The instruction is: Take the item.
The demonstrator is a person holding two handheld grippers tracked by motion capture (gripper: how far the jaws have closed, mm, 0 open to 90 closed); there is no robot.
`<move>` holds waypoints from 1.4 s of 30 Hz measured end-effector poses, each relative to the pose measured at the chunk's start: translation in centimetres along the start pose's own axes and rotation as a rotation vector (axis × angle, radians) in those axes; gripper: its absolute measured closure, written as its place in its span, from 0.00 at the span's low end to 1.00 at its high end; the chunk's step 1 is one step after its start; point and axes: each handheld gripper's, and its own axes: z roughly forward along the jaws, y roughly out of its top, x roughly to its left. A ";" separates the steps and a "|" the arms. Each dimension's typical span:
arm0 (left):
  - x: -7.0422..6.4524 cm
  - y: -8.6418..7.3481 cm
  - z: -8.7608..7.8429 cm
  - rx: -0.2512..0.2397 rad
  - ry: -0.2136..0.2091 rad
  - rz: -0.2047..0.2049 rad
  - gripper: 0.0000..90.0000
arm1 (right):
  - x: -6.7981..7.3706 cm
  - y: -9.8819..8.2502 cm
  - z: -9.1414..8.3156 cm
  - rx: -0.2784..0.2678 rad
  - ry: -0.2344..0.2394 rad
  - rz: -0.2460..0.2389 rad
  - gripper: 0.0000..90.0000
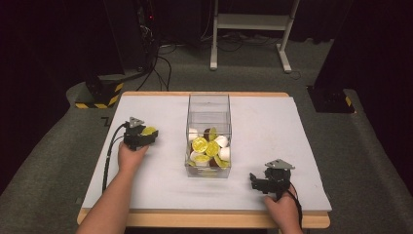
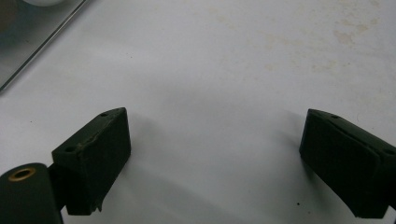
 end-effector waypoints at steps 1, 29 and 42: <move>0.0 0.0 0.0 0.000 -0.001 -0.001 0.42 | 0.0 0.0 0.0 0.000 0.000 0.000 0.10; -1.1 1.3 -2.3 0.028 0.000 -0.038 0.14 | 0.0 0.0 0.0 0.000 0.001 0.000 0.10; -2.4 1.1 -5.0 0.028 -0.063 -0.061 0.15 | 0.0 0.0 0.0 0.000 0.000 0.000 0.10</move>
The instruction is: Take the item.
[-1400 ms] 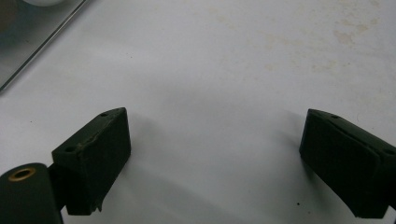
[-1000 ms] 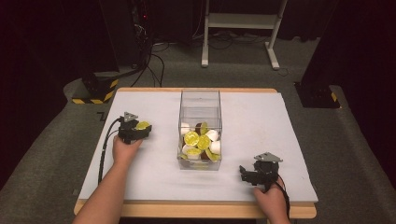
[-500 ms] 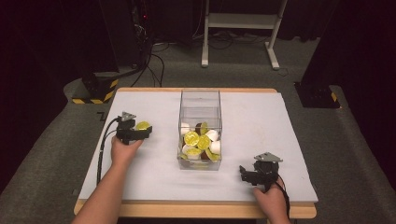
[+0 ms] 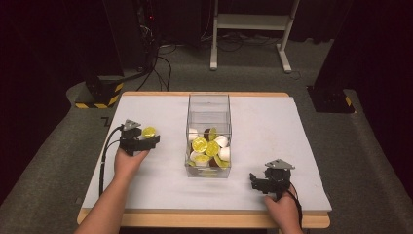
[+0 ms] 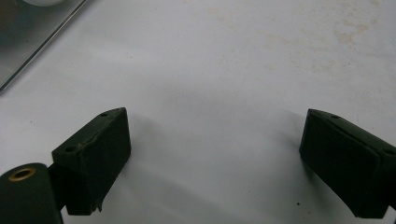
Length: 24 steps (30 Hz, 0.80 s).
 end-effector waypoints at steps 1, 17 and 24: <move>0.1 -0.1 -0.2 0.015 -0.002 0.012 0.15 | 0.0 0.0 0.0 0.000 0.000 0.000 0.10; -0.1 -1.9 -3.9 0.008 -0.062 -0.014 0.17 | 0.0 0.0 0.0 0.000 0.000 0.000 0.10; 0.0 -3.0 -5.2 0.026 -0.082 -0.014 0.17 | 0.0 0.0 0.0 0.000 0.000 0.000 0.10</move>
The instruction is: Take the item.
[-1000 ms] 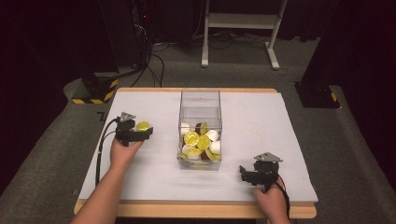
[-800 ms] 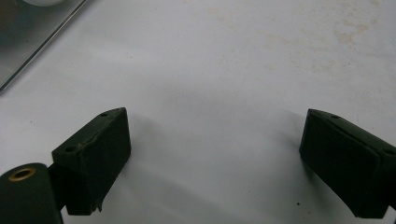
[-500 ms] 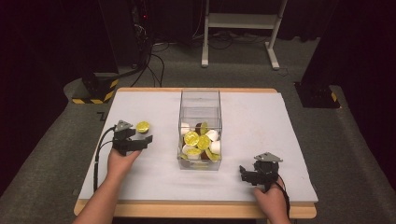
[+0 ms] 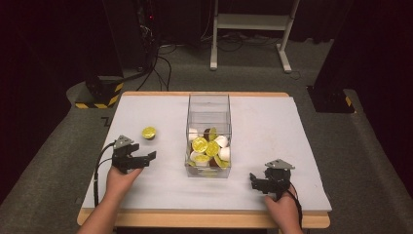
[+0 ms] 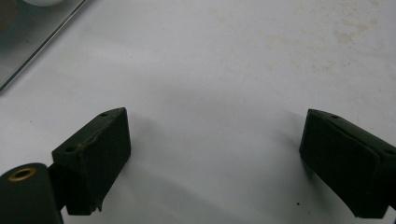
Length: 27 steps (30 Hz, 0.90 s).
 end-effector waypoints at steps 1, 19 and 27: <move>-0.1 -0.2 -0.1 0.000 0.000 -0.002 0.17 | 0.0 0.0 0.0 0.000 0.000 0.000 0.10; -0.5 -5.6 -3.0 0.130 -0.007 0.114 0.18 | 0.0 0.0 0.0 0.000 0.000 0.001 0.10; -0.7 -6.9 -3.5 0.148 0.016 0.186 0.18 | 0.0 0.0 0.0 0.000 0.000 0.000 0.10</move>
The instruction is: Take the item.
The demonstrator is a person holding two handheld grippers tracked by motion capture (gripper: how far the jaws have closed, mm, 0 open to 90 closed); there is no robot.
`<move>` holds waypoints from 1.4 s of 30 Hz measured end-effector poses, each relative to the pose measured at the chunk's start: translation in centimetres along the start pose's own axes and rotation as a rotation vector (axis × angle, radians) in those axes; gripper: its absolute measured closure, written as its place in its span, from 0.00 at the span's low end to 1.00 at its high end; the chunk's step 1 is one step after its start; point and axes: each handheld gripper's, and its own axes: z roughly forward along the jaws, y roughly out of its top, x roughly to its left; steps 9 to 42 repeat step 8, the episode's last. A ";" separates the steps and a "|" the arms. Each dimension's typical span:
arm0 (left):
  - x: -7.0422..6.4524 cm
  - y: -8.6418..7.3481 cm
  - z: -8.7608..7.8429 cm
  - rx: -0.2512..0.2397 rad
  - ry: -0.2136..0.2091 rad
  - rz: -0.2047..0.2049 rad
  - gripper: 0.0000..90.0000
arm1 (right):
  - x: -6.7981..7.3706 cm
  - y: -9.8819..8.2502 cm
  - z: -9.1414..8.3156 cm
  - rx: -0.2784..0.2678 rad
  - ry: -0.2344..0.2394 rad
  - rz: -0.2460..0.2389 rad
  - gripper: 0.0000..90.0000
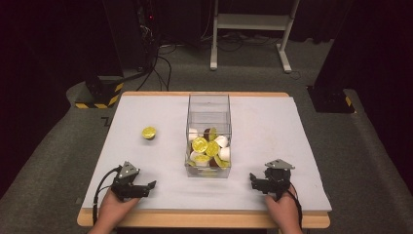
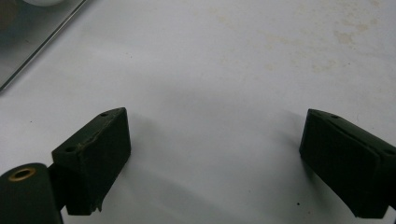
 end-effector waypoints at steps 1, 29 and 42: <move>-0.2 -0.1 0.1 -0.012 0.007 0.006 0.18 | 0.0 0.0 0.0 0.000 0.000 0.000 0.10; -0.3 -0.3 0.0 -0.013 0.018 0.017 0.18 | 0.0 0.0 0.0 0.000 0.000 0.000 0.10; -0.3 -0.3 0.0 -0.013 0.018 0.017 0.18 | 0.0 0.0 0.0 0.000 0.000 0.000 0.10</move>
